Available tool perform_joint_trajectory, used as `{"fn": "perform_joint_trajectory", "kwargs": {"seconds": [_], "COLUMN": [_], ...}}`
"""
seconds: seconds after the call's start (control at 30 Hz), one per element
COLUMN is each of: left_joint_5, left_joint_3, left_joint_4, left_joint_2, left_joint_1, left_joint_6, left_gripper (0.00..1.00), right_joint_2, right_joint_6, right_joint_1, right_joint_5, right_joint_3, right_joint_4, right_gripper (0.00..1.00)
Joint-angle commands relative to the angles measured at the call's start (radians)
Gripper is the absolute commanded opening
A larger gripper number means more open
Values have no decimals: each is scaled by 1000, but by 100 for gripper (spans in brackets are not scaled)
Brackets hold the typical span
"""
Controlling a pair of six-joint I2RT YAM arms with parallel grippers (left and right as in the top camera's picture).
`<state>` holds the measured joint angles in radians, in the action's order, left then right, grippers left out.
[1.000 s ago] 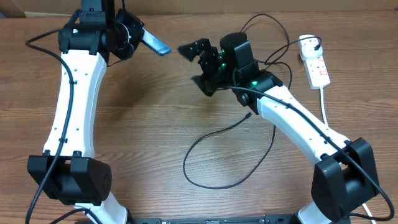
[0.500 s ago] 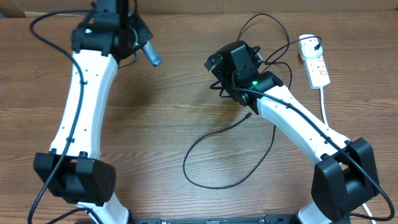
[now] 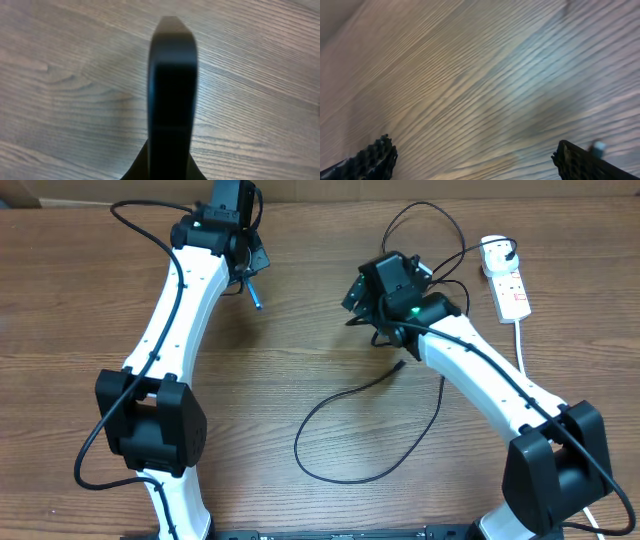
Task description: Plug charger to phone and switch on socket
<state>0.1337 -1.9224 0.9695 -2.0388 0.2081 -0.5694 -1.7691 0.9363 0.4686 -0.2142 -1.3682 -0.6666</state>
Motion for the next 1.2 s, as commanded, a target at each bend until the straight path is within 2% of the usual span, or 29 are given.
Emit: {"fn": "perform_joint_trajectory", "kwargs": {"seconds": [0.0, 0.17, 0.37, 0.43, 0.5, 0.73, 1.0, 1.17], "left_joint_5": [-152, -410, -974, -1088, -1159, -1182, -1172, -991], "left_joint_3": [-11, -11, -11, -11, -10, -10, -10, -10], "left_joint_4": [-31, -36, -35, -30, -31, 8, 26, 18], "left_joint_2": [47, 77, 82, 82, 81, 81, 81, 81], "left_joint_1": [-2, -14, -88, -120, -160, -251, -232, -206], "left_joint_6": [173, 267, 562, 623, 634, 575, 572, 535], "left_gripper": [4, 4, 4, 4, 4, 4, 4, 4], "right_joint_2": [24, 11, -16, -19, -19, -21, -23, -23], "right_joint_6": [-29, -28, -29, -29, -29, -29, -29, -29], "right_joint_1": [-55, -114, -131, -131, -131, -130, -129, -129], "right_joint_5": [-21, -21, -21, -22, -23, -40, -31, -23], "right_joint_3": [-6, -5, -5, -4, 2, 8, 8, 8], "right_joint_4": [-5, -8, -46, -51, -50, -44, -89, -140], "right_gripper": [100, 100, 100, 100, 100, 100, 100, 100]}}
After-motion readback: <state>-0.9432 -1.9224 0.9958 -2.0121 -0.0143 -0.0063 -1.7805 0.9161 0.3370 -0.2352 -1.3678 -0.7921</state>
